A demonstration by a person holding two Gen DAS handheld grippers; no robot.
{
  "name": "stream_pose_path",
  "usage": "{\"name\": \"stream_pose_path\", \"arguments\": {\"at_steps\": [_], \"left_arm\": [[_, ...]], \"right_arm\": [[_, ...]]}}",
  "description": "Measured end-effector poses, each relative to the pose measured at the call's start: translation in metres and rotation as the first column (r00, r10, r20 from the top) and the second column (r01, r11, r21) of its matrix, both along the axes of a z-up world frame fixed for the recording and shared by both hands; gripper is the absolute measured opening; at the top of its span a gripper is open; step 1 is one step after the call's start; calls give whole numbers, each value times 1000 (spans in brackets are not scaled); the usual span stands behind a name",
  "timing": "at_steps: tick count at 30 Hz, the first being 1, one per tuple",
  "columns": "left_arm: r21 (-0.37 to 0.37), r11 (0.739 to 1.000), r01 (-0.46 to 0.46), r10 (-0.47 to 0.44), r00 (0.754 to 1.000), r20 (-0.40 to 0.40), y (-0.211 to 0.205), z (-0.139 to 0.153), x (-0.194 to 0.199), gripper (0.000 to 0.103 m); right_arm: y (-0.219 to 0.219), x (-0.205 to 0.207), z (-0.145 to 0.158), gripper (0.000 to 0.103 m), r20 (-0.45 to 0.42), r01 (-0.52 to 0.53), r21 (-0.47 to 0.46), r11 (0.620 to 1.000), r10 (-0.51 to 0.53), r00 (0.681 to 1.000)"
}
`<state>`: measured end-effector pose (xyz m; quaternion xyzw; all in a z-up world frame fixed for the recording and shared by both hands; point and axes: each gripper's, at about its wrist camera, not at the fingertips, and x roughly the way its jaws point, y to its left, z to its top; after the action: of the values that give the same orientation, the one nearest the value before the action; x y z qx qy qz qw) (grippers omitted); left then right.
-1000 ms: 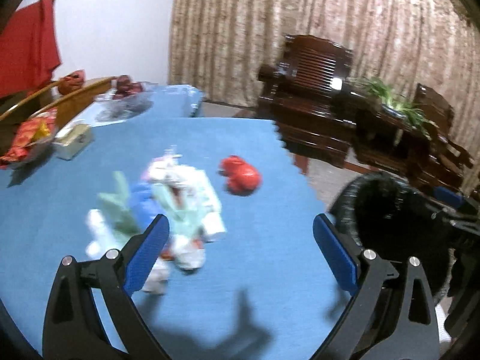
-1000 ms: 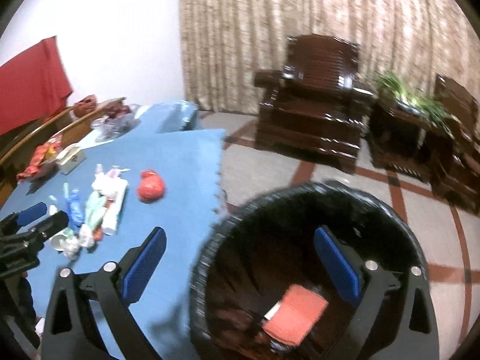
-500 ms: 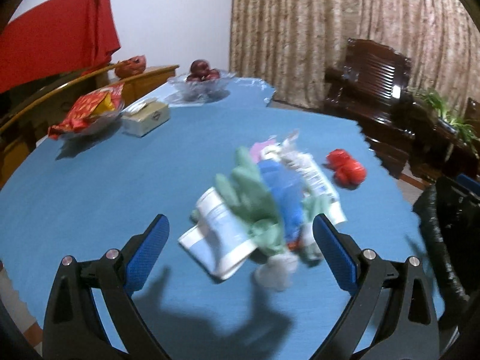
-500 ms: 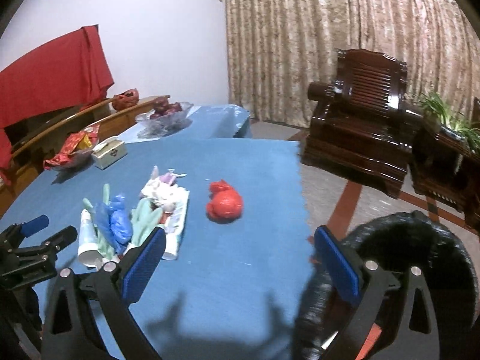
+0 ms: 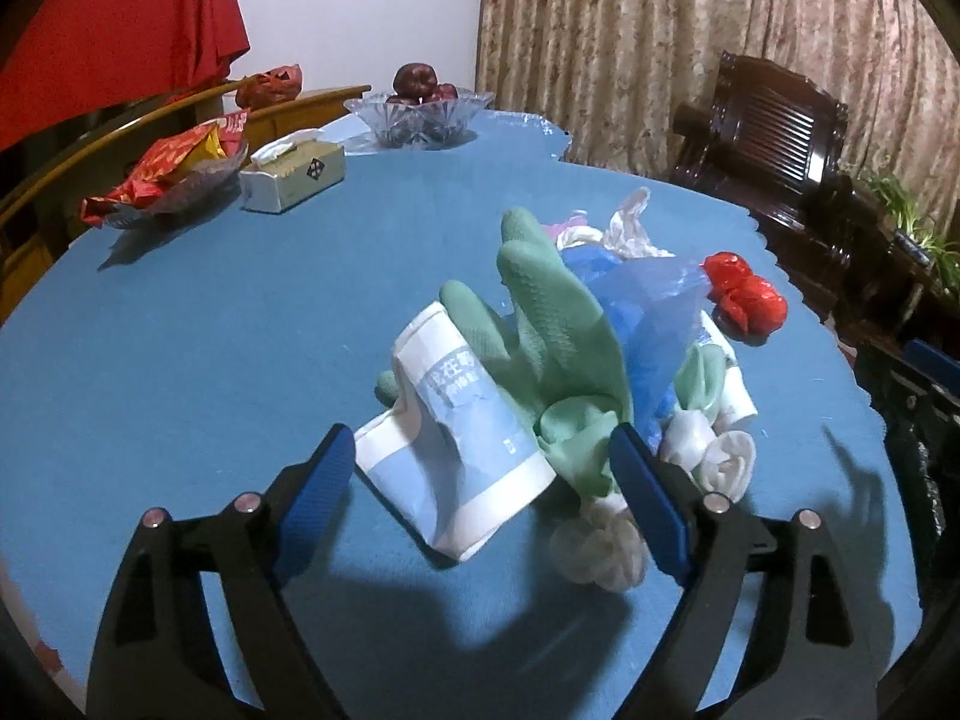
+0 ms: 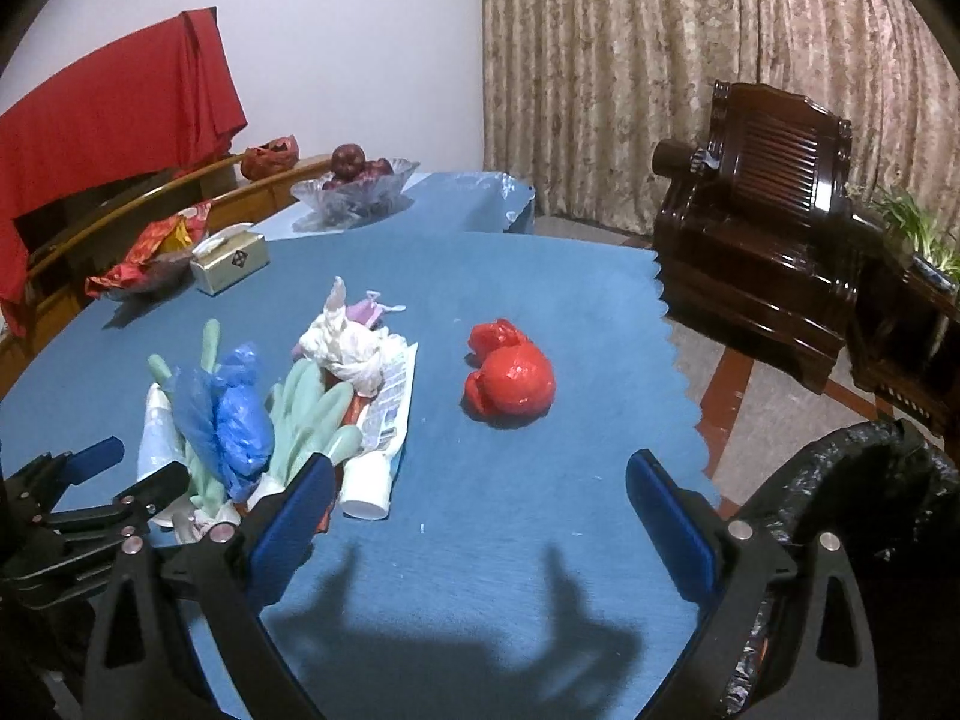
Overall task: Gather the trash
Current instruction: 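Grasp the white-and-blue paper cup with the left tool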
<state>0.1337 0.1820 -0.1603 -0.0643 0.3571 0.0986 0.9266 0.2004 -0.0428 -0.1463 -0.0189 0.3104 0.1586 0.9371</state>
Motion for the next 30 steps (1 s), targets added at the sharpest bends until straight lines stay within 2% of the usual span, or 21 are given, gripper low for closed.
{"name": "stream_pose_path", "arguments": {"at_steps": [4, 12, 16, 24, 30], "left_arm": [[-7, 1000, 10, -10, 1000, 0, 3, -2, 0, 77], [-50, 999, 13, -13, 1000, -2, 9, 1, -13, 77], [-24, 1000, 10, -10, 1000, 0, 6, 1, -12, 77], [-29, 999, -25, 24, 1000, -16, 15, -6, -12, 76], [-31, 998, -55, 55, 998, -12, 26, -4, -20, 70]], "right_arm": [[-1, 1, -6, 96, -13, 0, -4, 1000, 0, 1000], [4, 3, -10, 96, -24, -7, -6, 1000, 7, 1000], [5, 3, -10, 96, -25, -8, -6, 1000, 8, 1000], [8, 2, -11, 96, -28, -17, -13, 1000, 17, 999], [12, 0, -13, 96, -34, -28, -14, 1000, 27, 999]]}}
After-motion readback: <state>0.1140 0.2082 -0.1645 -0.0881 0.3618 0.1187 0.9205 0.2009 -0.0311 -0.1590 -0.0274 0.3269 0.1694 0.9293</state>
